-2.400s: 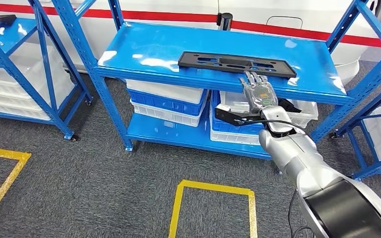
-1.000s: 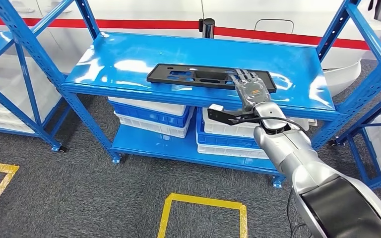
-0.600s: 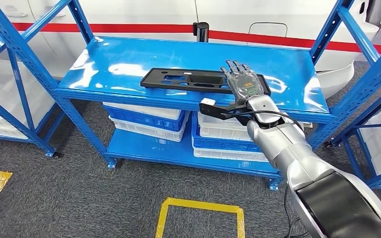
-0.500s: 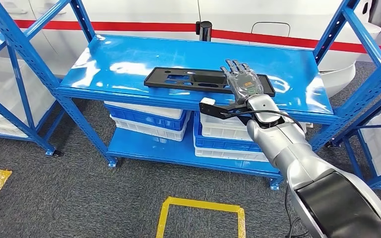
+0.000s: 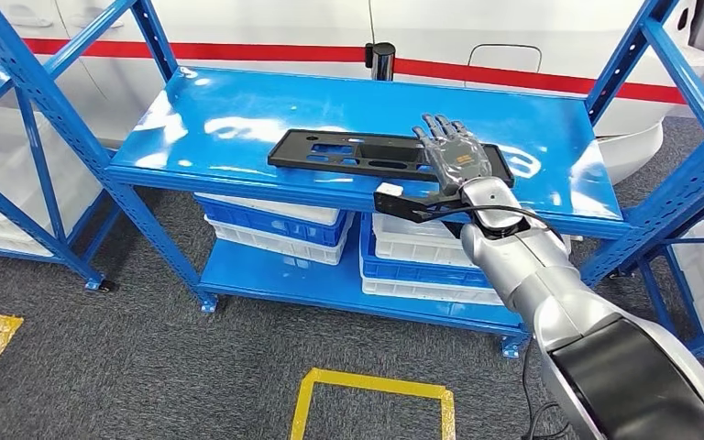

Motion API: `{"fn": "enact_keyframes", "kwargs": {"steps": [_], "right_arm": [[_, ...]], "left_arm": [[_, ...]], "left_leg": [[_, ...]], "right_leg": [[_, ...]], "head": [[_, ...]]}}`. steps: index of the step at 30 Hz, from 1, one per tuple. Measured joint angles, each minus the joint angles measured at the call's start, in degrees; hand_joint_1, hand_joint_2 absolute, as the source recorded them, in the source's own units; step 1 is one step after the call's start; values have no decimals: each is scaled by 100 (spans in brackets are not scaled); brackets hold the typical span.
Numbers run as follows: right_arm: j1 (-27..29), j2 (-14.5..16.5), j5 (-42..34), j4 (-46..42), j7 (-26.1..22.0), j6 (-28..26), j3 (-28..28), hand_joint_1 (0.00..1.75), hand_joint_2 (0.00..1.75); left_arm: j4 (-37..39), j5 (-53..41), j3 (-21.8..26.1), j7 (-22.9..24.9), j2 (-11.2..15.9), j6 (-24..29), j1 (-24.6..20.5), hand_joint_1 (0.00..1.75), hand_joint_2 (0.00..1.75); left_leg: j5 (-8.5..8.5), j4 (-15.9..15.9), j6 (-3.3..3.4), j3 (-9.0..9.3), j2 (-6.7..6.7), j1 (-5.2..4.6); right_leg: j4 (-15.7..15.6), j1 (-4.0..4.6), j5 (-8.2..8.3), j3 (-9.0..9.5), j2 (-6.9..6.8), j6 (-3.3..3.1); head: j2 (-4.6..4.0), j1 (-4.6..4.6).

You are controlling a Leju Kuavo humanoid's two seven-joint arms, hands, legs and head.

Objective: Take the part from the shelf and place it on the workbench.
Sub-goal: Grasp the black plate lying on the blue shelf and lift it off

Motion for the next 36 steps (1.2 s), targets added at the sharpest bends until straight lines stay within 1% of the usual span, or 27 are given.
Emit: {"fn": "enact_keyframes", "kwargs": {"steps": [1, 2, 3, 5, 6, 7, 8, 9, 10, 11, 12, 13, 14, 16, 18, 20, 23, 27, 29, 31, 33, 34, 35, 36], "right_arm": [[2, -3, 13, 4, -2, 12, 1, 0, 175], [6, -1, 29, 6, -4, 26, 2, 0, 175], [18, 8, 45, 10, -7, 40, 4, 0, 175], [82, 34, 68, 25, -10, 67, 8, 0, 175], [129, 48, 74, 37, -11, 78, 11, 0, 175], [177, 61, 77, 48, -11, 82, 14, 0, 175], [214, 73, 79, 57, -12, 82, 16, 0, 175], [237, 84, 80, 63, -13, 81, 17, 0, 175], [246, 93, 80, 67, -13, 80, 17, 0, 175], [247, 99, 80, 69, -13, 79, 17, 0, 175], [246, 103, 83, 70, -13, 79, 17, 0, 175], [246, 104, 87, 74, -12, 81, 18, 0, 175], [248, 105, 95, 81, -9, 86, 18, 0, 175], [254, 106, 112, 101, 3, 99, 20, 0, 175], [271, 109, 120, 122, 30, 104, 21, 0, 175], [297, 114, 121, 144, 71, 95, 21, 0, 175], [319, 116, 121, 167, 111, 85, 20, 0, 175], [321, 113, 123, 183, 126, 83, 19, 0, 175], [321, 107, 126, 186, 132, 78, 18, 0, 175], [320, 103, 127, 186, 132, 73, 15, 0, 175], [315, 98, 132, 179, 132, 72, 10, 0, 175], [309, 95, 136, 175, 132, 71, 8, 0, 175], [307, 90, 140, 173, 133, 70, 7, 0, 175], [314, 85, 144, 175, 133, 70, 6, 0, 175]], "left_arm": [[1, -2, 0, 0, -2, -2, 1, 0, 0], [1, -4, 1, 0, -2, -4, 0, 0, 0], [1, -6, 3, -1, 1, -5, -2, 0, 0], [1, -9, 10, -5, 10, -6, -5, 0, 0], [1, -9, 16, -9, 13, -7, -3, 0, 0], [1, -9, 24, -12, 14, -7, -1, 0, 0], [1, -9, 32, -15, 16, -8, 0, 0, 0], [1, -9, 40, -17, 19, -8, -1, 0, 0], [1, -9, 46, -19, 24, -8, -3, 0, 0], [1, -9, 49, -20, 29, -8, -7, 0, 0], [1, -10, 50, -21, 31, -8, -9, 0, 0], [1, -11, 52, -22, 28, -8, -11, 0, 0], [1, -13, 54, -23, 24, -8, -13, 0, 0], [1, -18, 56, -24, 16, -11, -12, 0, 0], [1, -25, 60, -23, 16, -18, -13, 0, 0], [1, -44, 64, -20, 16, -23, -15, 0, 0], [1, -83, 65, -14, 16, -26, -24, 0, 0], [1, -101, 65, -2, 14, -26, -36, 0, 0], [1, -109, 65, 13, 13, -29, -40, 0, 0], [1, -114, 65, 17, 21, -48, -51, 0, 0], [-1, -123, 65, 8, 23, -77, -60, 0, 0], [-2, -129, 65, 3, 19, -88, -66, 0, 0], [-3, -133, 65, -3, 14, -94, -72, 0, 0], [-3, -135, 65, -5, 10, -100, -81, 0, 0]], "left_leg": [[-38, 51, -33, -18, 6, 16], [-128, 192, -68, -80, 11, 29], [-267, 442, -101, -195, 15, 41], [-595, 1174, -160, -567, 19, 54], [-673, 1457, -179, -732, 20, 64], [-647, 1564, -191, -820, 21, 75], [-519, 1452, -192, -799, 22, 86], [-314, 1140, -187, -671, 23, 98], [-110, 740, -175, -489, 25, 106], [28, 391, -158, -318, 23, 103], [109, 143, -139, -194, 20, 96], [124, 31, -126, -137, 16, 86], [117, 12, -116, -125, 11, 67], [125, 8, -105, -126, -1, 28], [122, 9, -68, -127, -11, -13], [118, 10, -34, -128, -14, -30], [113, 11, -16, -129, -13, -36], [108, 13, 9, -129, -12, -49], [107, 15, 18, -130, -12, -52], [73, 7, 85, -126, -5, -61], [77, -124, 190, -25, 4, -22], [89, -203, 227, 46, 12, 3], [103, -262, 249, 112, 17, 21], [87, -278, 261, 152, 24, 16]], "right_leg": [[-9, -11, 5, 13, 3, -34], [-19, -27, 7, 30, 5, -65], [-26, -38, 4, 46, 7, -89], [-24, -35, -17, 66, 8, -120], [-23, -34, -25, 74, 8, -128], [-22, -33, -31, 81, 10, -134], [-22, -36, -39, 91, 13, -132], [-21, -39, -50, 105, 18, -124], [-21, -41, -62, 119, 24, -111], [-18, -27, -80, 127, 30, -86], [-15, -13, -96, 132, 35, -62], [-9, 21, -115, 130, 37, -54], [-5, 44, -129, 127, 38, -48], [-6, 62, -139, 127, 35, -53], [-21, 45, -131, 134, 30, -38], [-42, 36, -125, 147, 26, -26], [-65, 31, -116, 158, 26, -11], [-74, 17, -112, 159, 26, 33], [-77, 11, -109, 160, 26, 39], [-131, -46, -104, 182, 27, 100], [-139, -61, -117, 185, 13, 171], [-14, -42, -168, 128, 5, 166], [245, -31, -256, -5, -4, 139], [593, -39, -373, -194, -7, 106]], "head": [[-1, -3], [-1, -9], [-1, -13], [-1, -19], [-1, -17], [-1, -19], [-1, -19], [-1, -19], [-1, -20], [-1, -18], [0, -15], [0, -11], [0, -8], [-1, -8], [-1, -8], [-1, -8], [-1, -8], [-1, -9], [-1, -9], [0, -15], [0, -7], [0, 3], [0, 10], [0, 13]]}}
